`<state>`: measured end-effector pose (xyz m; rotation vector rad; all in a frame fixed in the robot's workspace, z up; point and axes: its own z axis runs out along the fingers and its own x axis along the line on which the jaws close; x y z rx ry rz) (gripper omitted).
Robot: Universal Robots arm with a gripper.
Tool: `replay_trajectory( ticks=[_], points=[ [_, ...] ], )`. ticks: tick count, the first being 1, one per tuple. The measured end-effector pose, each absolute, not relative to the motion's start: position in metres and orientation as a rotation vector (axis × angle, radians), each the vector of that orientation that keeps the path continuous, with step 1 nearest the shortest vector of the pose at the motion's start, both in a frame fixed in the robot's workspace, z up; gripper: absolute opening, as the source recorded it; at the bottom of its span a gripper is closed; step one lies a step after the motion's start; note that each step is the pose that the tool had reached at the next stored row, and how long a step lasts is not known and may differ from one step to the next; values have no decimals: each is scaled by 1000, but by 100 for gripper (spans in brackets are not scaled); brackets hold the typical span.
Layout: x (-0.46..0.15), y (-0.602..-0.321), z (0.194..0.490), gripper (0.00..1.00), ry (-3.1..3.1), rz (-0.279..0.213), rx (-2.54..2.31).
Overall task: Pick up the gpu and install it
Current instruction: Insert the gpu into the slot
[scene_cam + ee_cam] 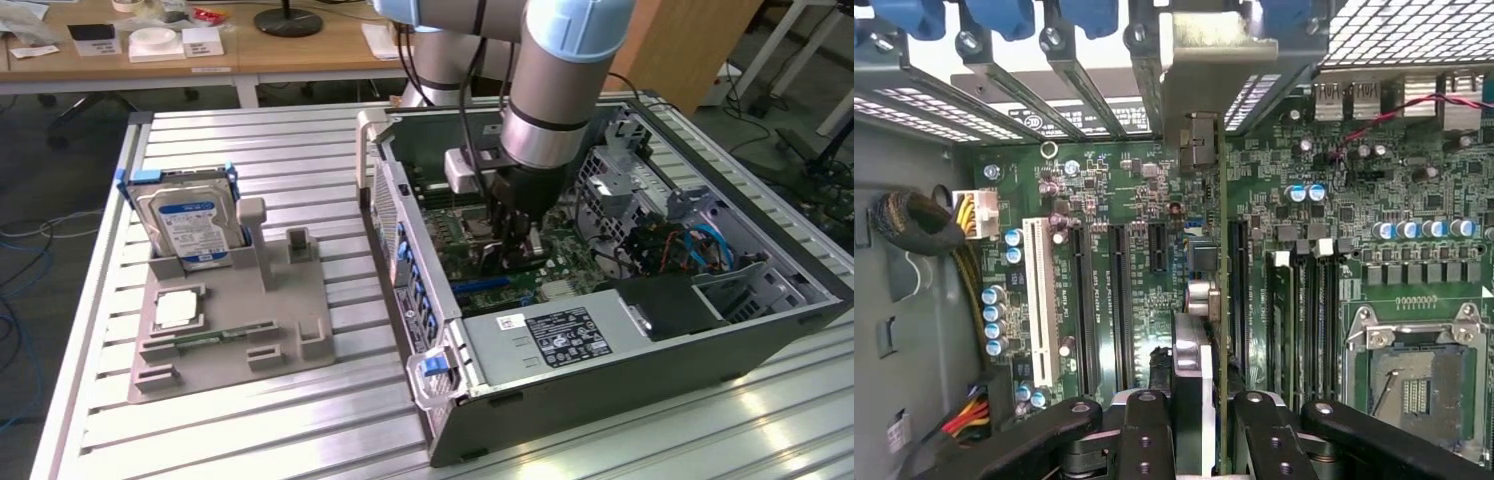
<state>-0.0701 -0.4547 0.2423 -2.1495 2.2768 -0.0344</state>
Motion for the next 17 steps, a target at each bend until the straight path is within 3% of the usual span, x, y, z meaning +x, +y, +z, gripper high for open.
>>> replay_trajectory(
  ticks=[17],
  points=[
    [-77, -456, 236, 28, 2276, -34, -2149]
  ],
)
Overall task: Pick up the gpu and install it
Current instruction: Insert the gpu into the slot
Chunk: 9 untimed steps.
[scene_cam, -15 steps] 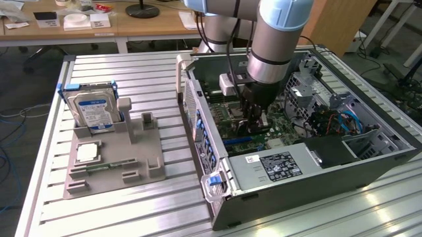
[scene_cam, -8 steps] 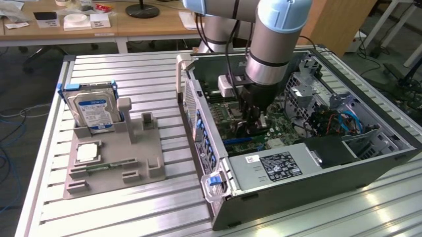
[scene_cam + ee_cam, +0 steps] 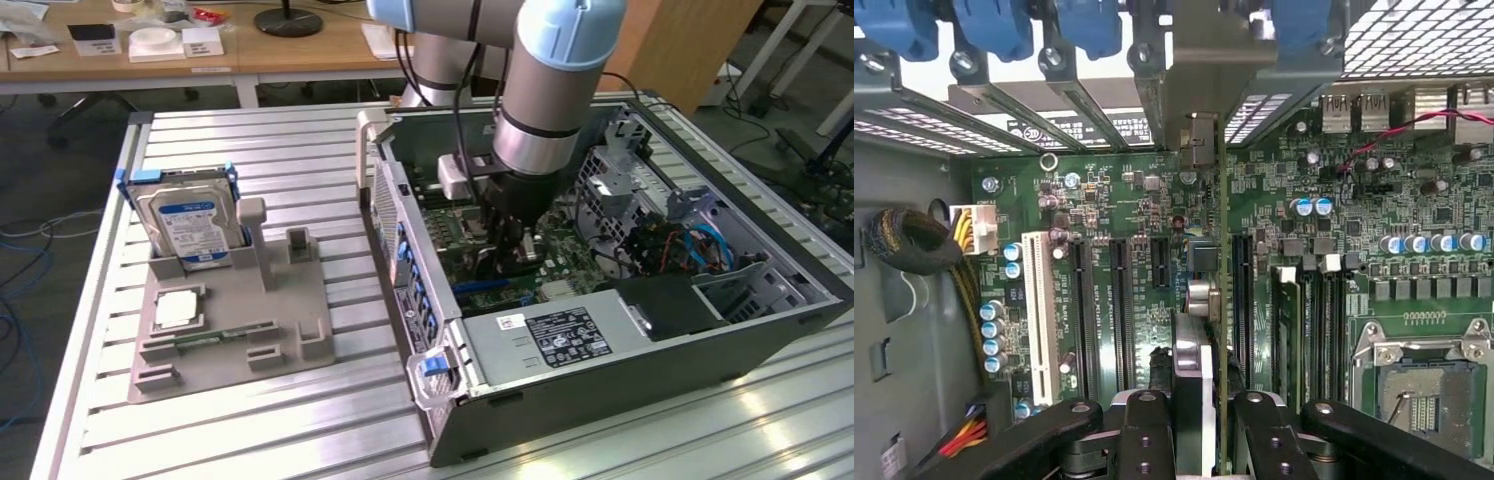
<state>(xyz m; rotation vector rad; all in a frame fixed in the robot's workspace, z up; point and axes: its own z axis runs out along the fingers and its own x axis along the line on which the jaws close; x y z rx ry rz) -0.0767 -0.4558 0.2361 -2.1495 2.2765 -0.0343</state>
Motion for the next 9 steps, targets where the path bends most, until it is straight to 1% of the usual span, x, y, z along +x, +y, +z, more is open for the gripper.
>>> replay_trajectory(
  ticks=[9],
  points=[
    [-78, -455, 232, 28, 2277, -34, -2149]
  ],
)
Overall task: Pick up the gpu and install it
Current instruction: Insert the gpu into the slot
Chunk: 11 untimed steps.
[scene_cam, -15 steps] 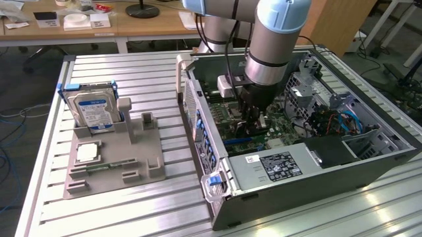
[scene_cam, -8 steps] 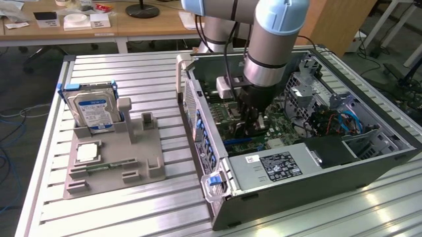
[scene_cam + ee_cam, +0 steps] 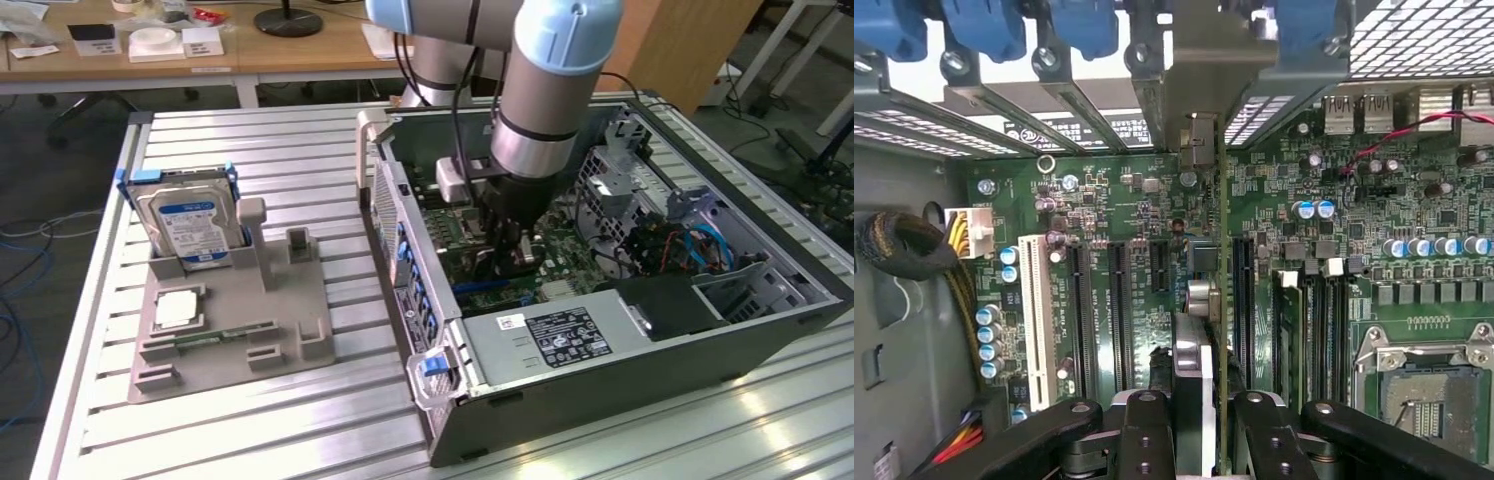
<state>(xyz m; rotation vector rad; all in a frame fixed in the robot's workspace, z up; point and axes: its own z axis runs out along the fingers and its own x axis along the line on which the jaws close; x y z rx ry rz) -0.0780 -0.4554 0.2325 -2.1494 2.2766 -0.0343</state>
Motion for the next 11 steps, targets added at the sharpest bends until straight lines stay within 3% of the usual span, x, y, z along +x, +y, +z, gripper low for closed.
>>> replay_trajectory(
  ticks=[11],
  points=[
    [-78, -455, 229, 28, 2276, -33, -2149]
  ],
)
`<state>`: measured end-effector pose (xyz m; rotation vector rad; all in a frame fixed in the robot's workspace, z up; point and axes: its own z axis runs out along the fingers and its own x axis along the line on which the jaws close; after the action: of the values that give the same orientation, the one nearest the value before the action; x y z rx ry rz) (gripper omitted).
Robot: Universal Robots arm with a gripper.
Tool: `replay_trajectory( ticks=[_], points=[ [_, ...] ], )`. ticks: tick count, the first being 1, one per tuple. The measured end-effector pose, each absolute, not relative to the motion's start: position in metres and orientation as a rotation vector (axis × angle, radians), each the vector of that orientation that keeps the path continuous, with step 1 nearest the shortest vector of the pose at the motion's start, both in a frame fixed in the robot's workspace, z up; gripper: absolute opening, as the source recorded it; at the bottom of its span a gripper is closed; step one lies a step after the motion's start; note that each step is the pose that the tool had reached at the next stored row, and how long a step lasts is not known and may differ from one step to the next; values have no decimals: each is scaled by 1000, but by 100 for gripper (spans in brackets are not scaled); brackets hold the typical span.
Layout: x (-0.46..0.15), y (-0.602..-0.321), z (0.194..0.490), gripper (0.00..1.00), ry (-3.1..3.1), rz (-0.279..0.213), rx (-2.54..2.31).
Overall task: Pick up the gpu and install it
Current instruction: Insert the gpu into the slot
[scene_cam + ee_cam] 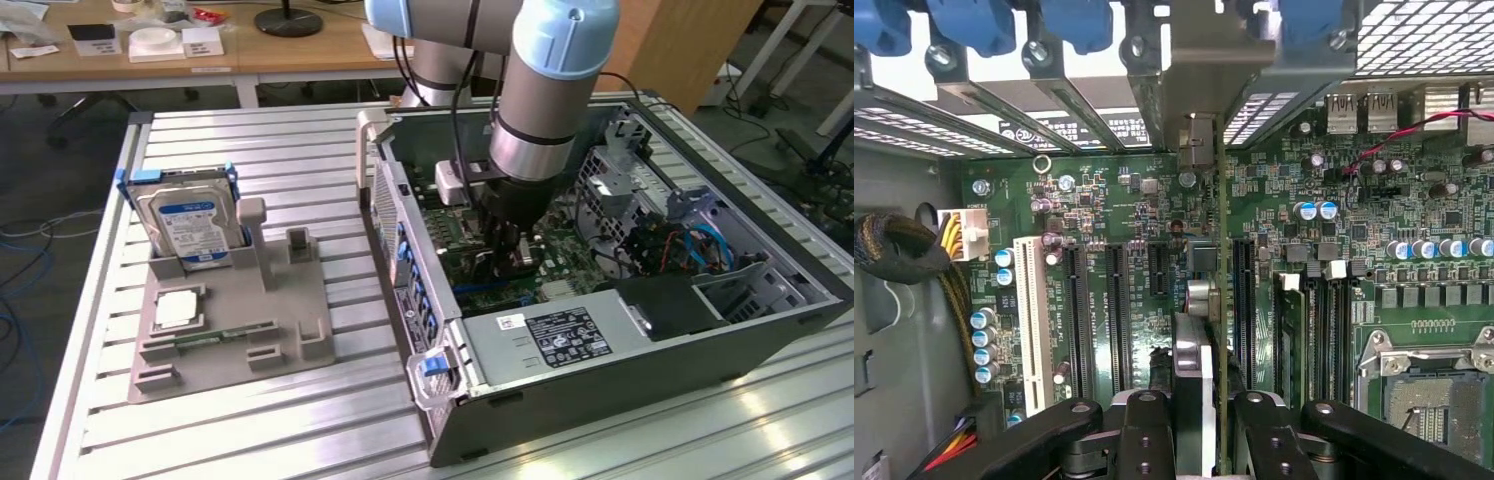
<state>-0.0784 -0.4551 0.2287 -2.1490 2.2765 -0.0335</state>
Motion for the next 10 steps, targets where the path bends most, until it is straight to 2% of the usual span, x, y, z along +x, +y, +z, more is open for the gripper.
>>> replay_trajectory(
  ticks=[10],
  points=[
    [-79, -455, 231, 28, 2277, -33, -2149]
  ],
)
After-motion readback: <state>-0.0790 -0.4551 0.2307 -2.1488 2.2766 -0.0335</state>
